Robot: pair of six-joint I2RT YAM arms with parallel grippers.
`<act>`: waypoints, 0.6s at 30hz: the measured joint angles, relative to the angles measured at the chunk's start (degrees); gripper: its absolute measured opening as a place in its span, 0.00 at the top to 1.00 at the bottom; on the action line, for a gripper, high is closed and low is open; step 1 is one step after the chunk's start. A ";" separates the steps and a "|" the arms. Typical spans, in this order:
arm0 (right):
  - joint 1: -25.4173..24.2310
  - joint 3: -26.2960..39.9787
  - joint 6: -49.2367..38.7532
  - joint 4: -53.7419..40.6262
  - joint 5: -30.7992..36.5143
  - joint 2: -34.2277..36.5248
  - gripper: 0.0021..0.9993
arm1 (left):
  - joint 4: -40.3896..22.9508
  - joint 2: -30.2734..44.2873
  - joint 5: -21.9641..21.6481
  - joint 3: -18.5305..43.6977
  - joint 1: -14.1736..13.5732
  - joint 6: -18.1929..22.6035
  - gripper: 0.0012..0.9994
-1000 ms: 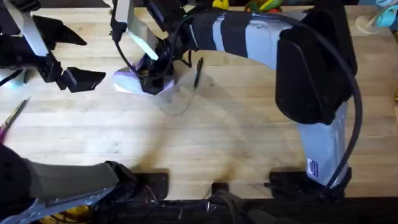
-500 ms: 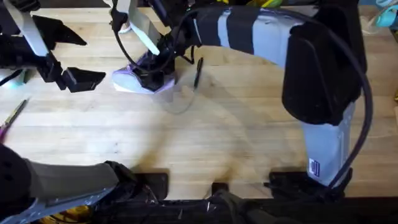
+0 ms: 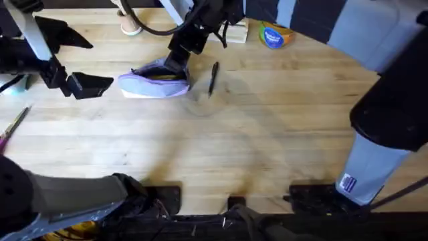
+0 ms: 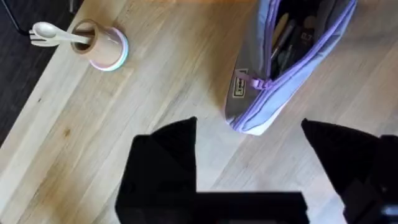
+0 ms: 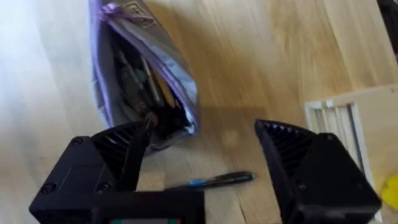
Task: Unzip the bag, pick up the pens from the table one at a time and place them inside, then zip the bag closed.
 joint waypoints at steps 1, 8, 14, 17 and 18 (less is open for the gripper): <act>-0.05 0.00 1.74 -0.03 2.60 0.02 0.00 | 0.00 0.00 0.00 0.00 0.00 0.00 0.01; -1.97 0.00 19.20 -2.10 15.96 -0.02 0.00 | 0.00 0.00 0.00 0.00 0.00 0.00 0.01; -2.97 0.00 31.09 -6.07 15.10 -0.02 0.00 | 0.01 0.00 0.00 0.00 0.00 0.00 0.01; -3.00 -0.01 38.08 -10.05 15.32 -0.02 0.00 | 0.00 0.00 0.00 0.00 0.00 0.00 0.01; -3.06 -0.14 39.93 -10.67 15.35 -0.02 0.00 | 0.00 -0.01 0.00 0.00 0.00 0.00 0.01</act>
